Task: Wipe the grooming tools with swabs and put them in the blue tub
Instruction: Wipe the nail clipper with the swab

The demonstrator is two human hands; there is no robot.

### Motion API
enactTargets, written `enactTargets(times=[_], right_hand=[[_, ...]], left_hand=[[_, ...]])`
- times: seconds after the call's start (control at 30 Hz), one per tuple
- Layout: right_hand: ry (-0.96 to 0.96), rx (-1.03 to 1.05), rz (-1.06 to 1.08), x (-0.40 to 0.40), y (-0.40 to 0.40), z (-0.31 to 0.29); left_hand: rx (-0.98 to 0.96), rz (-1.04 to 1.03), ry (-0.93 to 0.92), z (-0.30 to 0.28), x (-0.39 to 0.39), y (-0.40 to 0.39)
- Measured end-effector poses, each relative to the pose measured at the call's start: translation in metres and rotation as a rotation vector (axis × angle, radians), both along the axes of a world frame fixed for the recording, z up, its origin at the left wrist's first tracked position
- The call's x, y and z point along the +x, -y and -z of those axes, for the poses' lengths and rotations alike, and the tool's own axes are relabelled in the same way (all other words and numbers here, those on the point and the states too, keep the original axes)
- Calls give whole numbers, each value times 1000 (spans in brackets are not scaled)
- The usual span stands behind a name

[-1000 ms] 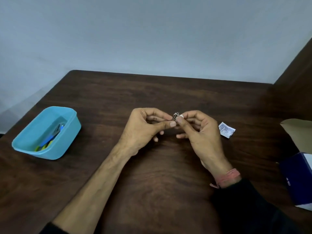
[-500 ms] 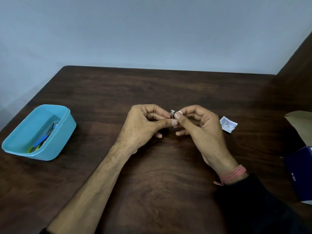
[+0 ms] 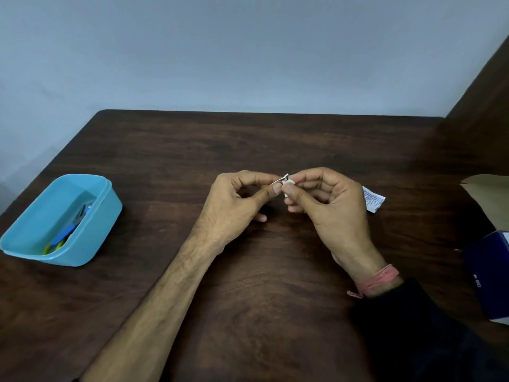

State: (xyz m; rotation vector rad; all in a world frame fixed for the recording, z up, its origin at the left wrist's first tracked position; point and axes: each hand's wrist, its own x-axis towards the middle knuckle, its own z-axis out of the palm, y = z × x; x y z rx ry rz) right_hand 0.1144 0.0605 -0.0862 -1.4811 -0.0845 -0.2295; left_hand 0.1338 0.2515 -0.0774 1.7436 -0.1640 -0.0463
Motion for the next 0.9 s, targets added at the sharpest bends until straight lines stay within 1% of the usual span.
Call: enactTargets(times=[0.1, 0.23, 0.43, 0.63, 0.77, 0.9], right_hand=[[6, -15, 51, 0, 0, -1], [-9, -5, 83, 2, 2, 2], [-9, -15, 69, 2, 3, 4], [40, -29, 50, 1, 1, 3], [59, -47, 84, 0, 2, 2], [99, -125, 157, 0, 5, 2]], left_hand=[[32, 58, -4, -1, 0, 0], [0, 141, -47, -3, -3, 1], [-22, 134, -83, -7, -3, 0], [-72, 90, -97, -6, -1, -5], [-34, 143, -70, -4, -3, -5], [18, 150, -34, 0, -3, -2]])
